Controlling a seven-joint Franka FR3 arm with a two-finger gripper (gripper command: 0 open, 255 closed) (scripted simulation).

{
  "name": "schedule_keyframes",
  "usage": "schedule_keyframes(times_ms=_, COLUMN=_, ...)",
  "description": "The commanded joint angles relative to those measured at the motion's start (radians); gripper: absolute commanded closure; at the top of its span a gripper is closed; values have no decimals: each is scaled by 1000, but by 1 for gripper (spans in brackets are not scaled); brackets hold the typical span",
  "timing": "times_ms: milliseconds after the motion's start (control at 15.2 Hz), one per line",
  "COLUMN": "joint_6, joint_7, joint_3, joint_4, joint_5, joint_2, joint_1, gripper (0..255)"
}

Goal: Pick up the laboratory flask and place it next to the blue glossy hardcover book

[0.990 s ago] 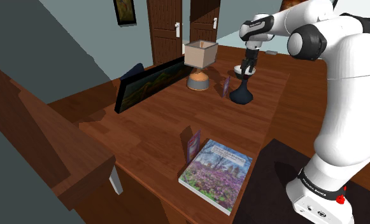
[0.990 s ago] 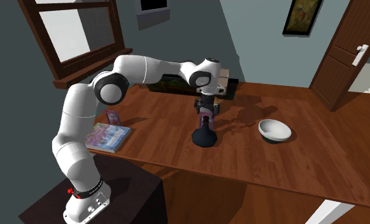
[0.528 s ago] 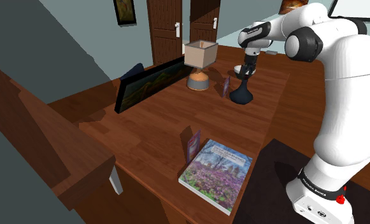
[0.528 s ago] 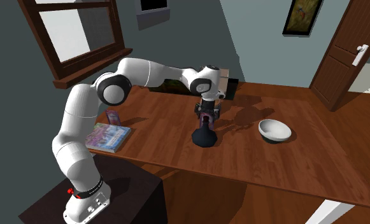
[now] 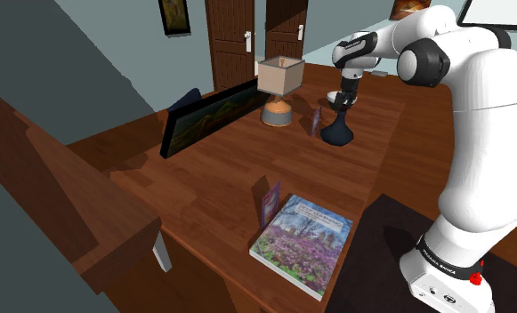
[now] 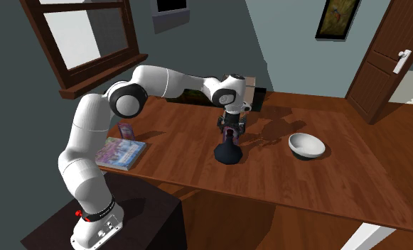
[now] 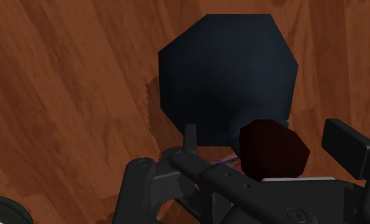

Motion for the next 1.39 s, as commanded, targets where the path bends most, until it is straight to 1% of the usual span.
schedule_keyframes(times_ms=0, joint_6=0, joint_7=0, joint_3=0, joint_4=0, joint_5=0, joint_2=0, joint_1=0, gripper=255)
schedule_keyframes(times_ms=594, joint_6=0, joint_7=0, joint_3=0, joint_4=0, joint_5=0, joint_2=0, joint_1=0, gripper=255)
schedule_keyframes(times_ms=1320, joint_6=-134, joint_7=14, joint_3=-7, joint_4=113, joint_5=-13, joint_2=-24, joint_1=-7, gripper=255)
